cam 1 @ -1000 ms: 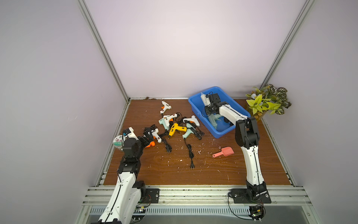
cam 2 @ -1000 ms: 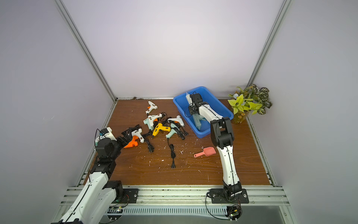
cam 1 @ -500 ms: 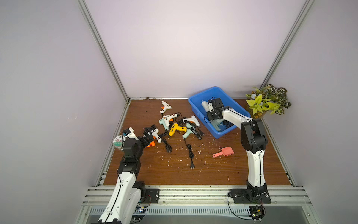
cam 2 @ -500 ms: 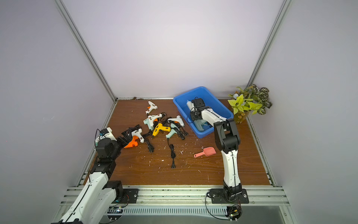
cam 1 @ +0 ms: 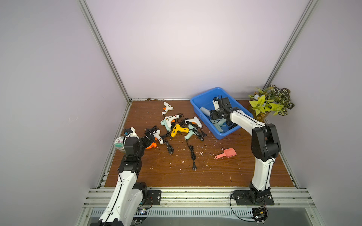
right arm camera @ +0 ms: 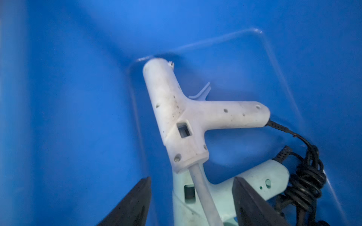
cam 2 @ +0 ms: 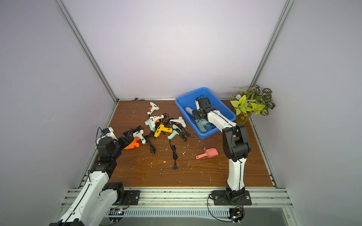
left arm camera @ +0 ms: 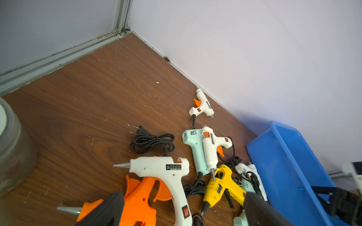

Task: Put the hot melt glue gun into the storage box
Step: Place the hot melt adhesive gun in the storage box, then pick up the hot melt adhesive gun from the center of the board.

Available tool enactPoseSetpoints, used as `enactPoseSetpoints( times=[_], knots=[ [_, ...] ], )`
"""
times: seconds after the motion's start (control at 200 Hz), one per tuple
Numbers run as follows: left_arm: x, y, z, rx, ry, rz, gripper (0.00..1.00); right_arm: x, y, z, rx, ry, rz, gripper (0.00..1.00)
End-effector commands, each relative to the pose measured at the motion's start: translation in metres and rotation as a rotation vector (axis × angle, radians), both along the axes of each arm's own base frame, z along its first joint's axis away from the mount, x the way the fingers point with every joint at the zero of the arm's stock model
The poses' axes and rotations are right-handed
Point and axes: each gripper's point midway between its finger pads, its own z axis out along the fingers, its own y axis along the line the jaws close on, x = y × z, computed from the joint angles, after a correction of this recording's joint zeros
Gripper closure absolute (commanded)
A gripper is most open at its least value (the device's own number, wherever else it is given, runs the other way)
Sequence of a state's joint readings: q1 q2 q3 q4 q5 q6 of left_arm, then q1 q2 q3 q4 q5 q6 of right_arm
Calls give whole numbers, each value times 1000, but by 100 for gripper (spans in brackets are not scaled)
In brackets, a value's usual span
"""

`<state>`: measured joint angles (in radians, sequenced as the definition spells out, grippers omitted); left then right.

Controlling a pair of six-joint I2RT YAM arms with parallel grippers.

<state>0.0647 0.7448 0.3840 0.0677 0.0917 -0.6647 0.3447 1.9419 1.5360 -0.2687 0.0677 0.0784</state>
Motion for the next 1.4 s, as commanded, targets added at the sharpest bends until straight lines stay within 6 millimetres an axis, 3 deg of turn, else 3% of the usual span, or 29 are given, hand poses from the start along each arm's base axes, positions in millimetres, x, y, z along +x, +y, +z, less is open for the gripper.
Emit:
enactPoseSetpoints(
  times=[0.0, 0.095, 0.135, 0.26, 0.365, 0.56, 0.881, 1.391],
  knots=[
    [-4, 6, -9, 45, 74, 12, 0, -9, 2, 52, 96, -116, 1, 22],
    [-6, 8, -20, 45, 116, 23, 0, -24, 1, 71, 150, -161, 6, 13],
    [-6, 8, -24, 47, 127, 20, 1, -30, 1, 79, 175, -182, 5, 1],
    [0, 0, -32, 34, 161, -30, 6, -52, -1, 98, 259, -250, 9, 1],
    [6, -9, -40, 23, 203, -64, 17, -68, -5, 109, 317, -303, 1, 1],
    [19, -31, -45, 112, 269, -65, 18, -88, -17, 132, 387, -389, -39, 1],
    [31, -59, -53, 163, 309, -54, 25, -98, -28, 126, 426, -380, -110, 1],
    [38, -68, -89, 142, 361, -30, 40, -99, -24, 121, 443, -345, -105, 1]
  ],
)
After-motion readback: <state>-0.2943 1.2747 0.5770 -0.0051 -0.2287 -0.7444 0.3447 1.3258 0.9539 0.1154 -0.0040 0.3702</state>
